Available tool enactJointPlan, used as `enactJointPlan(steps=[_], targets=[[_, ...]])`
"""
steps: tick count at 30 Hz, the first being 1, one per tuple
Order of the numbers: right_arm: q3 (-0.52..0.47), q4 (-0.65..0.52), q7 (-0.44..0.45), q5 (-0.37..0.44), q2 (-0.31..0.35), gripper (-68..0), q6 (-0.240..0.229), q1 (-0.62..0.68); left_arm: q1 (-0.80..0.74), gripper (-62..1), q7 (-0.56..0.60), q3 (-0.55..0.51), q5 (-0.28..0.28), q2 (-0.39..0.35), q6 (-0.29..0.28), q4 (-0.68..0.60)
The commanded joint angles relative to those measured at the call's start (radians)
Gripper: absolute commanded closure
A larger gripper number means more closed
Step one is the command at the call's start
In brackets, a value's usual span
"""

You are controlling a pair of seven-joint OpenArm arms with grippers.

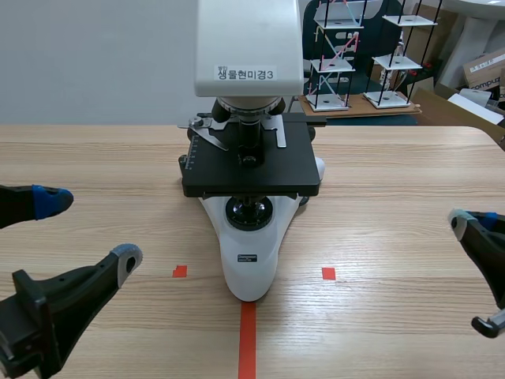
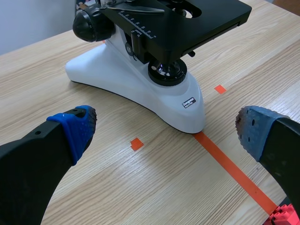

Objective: Point at the stage knob

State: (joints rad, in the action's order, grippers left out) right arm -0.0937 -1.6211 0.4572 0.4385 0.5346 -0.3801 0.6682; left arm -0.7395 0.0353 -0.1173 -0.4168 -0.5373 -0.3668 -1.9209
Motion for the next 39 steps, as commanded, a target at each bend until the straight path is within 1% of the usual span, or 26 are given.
enactJointPlan(steps=[1, 4, 7, 9, 11, 15, 21, 24, 29, 39], targets=[[0.029, 0.055, 0.032, 0.011, 0.005, 0.0, -0.002, -0.072, -0.005, -62.3, 0.018, -0.006, -0.010, 0.005, 0.005, -0.005], [0.083, 0.182, 0.075, 0.005, 0.005, 0.0, -0.013, -0.171, -0.005, -62.3, 0.018, -0.006, -0.010, 0.005, 0.005, -0.005], [0.142, 0.286, 0.132, -0.064, 0.005, 0.0, -0.013, -0.275, -0.005, -62.3, 0.018, -0.006, -0.010, 0.005, 0.005, -0.005], [0.187, 0.341, 0.169, -0.120, 0.005, 0.0, -0.013, -0.350, -0.005, -62.3, 0.018, -0.006, -0.010, 0.005, 0.005, -0.005], [0.235, 0.387, 0.196, -0.156, 0.005, 0.0, -0.014, -0.422, -0.005, -62.3, 0.018, -0.006, -0.010, 0.005, 0.005, -0.005], [0.336, 0.460, 0.209, -0.180, -0.002, 0.0, -0.013, -0.556, -0.005, -62.3, 0.018, -0.006, -0.010, 0.005, 0.005, -0.005], [0.442, 0.589, 0.208, -0.215, -0.063, 0.0, -0.012, -0.735, -0.005, -62.3, 0.018, -0.006, -0.010, 0.005, 0.005, -0.005], [0.475, 0.623, 0.210, -0.244, -0.082, 0.0, -0.013, -0.777, -0.005, -62.3, 0.018, -0.006, -0.010, 0.005, 0.005, -0.005], [0.507, 0.626, 0.238, -0.286, -0.092, 0.0, -0.016, -0.799, -0.005, -62.3, 0.018, -0.006, -0.010, 0.005, 0.005, -0.005], [0.514, 0.626, 0.238, -0.286, -0.092, 0.0, -0.016, -0.798, -0.005, -62.3, 0.018, -0.006, -0.010, 0.005, 0.005, -0.005]])
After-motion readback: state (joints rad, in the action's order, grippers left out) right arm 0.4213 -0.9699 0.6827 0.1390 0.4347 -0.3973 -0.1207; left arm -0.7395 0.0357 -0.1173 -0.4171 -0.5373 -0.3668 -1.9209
